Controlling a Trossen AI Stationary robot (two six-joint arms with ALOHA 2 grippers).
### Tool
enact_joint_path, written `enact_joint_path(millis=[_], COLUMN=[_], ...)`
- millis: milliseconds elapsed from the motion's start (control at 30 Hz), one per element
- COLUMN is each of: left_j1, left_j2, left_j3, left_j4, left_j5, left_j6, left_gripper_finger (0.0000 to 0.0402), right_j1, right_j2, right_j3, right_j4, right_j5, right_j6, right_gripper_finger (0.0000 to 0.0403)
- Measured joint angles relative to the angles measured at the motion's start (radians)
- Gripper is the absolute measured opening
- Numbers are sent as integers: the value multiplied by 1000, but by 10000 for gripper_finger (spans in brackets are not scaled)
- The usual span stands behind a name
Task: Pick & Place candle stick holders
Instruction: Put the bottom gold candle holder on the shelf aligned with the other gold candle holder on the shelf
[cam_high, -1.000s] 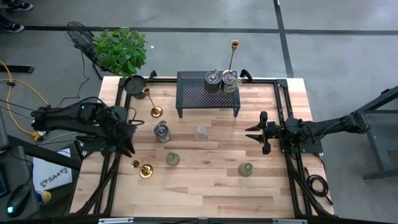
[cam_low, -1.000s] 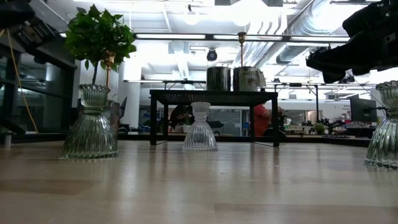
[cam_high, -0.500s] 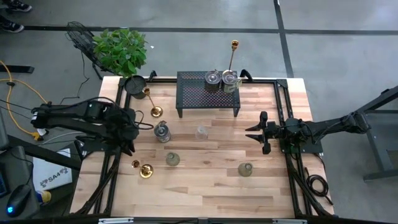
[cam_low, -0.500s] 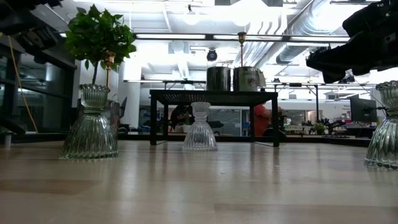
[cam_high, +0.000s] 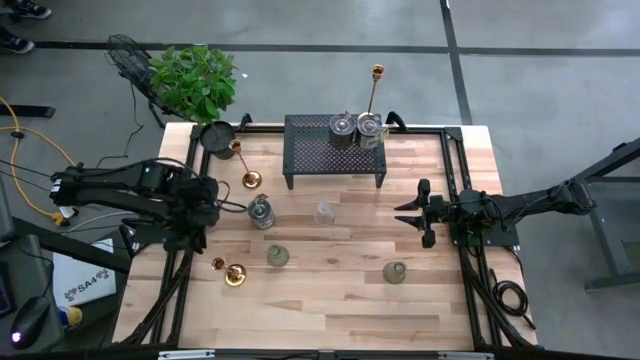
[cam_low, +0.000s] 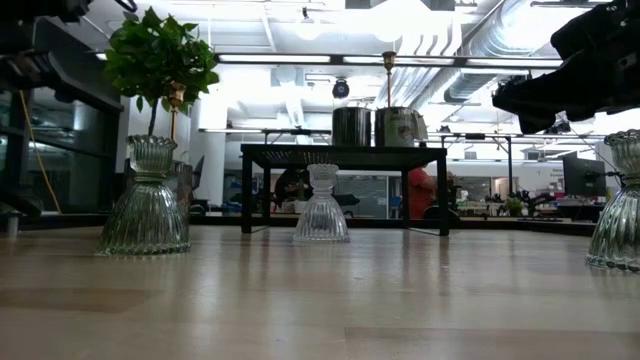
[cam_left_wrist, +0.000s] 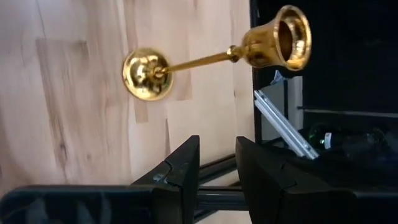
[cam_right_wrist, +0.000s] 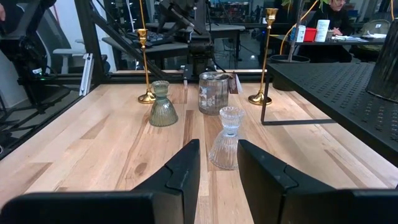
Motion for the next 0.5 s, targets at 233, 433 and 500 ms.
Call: enact_joint_path(millis=[233, 433, 500], left_j1=[-83, -237, -292], left_j2=[-2, -2, -2], left_j3=[0, 0, 0], left_j4=[47, 125, 127], left_j5=[-90, -239, -281], left_j6=[-102, -235, -281], left_gripper_finger=[101, 101, 101], right_j1=[0, 0, 0], right_j2=[0, 0, 0], right_j3=[0, 0, 0], right_j4=[0, 0, 0], right_j5=[0, 0, 0], right_j6=[0, 0, 0], right_gripper_finger=[99, 99, 99])
